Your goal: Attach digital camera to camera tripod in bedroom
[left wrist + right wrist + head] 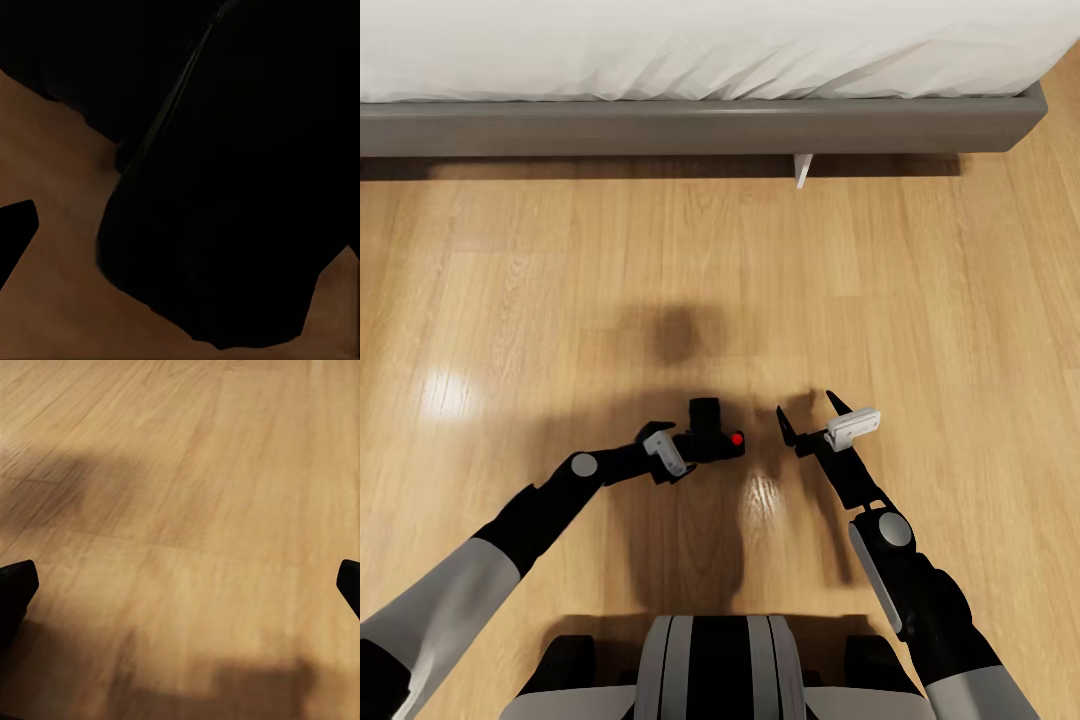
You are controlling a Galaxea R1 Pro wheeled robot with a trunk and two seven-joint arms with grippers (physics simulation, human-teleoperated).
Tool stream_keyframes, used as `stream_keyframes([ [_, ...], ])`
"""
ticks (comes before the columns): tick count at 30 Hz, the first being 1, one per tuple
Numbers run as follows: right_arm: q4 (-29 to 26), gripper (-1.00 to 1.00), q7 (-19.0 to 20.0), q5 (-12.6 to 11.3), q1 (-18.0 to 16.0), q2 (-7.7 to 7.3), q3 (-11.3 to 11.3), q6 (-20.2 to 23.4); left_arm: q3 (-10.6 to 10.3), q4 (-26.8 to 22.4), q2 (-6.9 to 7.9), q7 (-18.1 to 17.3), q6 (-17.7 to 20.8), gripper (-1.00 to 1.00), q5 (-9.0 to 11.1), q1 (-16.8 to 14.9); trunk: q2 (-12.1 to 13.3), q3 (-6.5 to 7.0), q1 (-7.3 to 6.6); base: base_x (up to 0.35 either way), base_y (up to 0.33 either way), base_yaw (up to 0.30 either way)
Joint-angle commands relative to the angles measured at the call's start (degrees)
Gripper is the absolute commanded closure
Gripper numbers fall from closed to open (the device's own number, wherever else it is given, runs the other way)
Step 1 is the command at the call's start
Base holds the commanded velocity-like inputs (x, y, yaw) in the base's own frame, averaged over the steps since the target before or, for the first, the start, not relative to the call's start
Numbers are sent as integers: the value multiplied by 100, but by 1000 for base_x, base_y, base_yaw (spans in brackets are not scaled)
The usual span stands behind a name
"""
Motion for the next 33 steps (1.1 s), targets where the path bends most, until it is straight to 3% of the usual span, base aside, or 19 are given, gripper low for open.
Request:
stream_keyframes([
  [1, 2, -100, 11, -3, -2, -3, 3, -15, -6, 11, -10, -5, -4, -100, -45, -1, -1, -3, -1, 0, 0, 0],
  [12, 2, -100, 11, -3, -2, -3, 3, -16, -6, 127, -112, -5, -4, -100, -45, -1, -1, -3, -1, 0, 0, 0],
  [33, 2, -100, 11, -3, -2, -3, 3, -18, -6, 143, -140, -5, -4, -100, -45, -2, -1, -3, -1, 0, 0, 0],
])
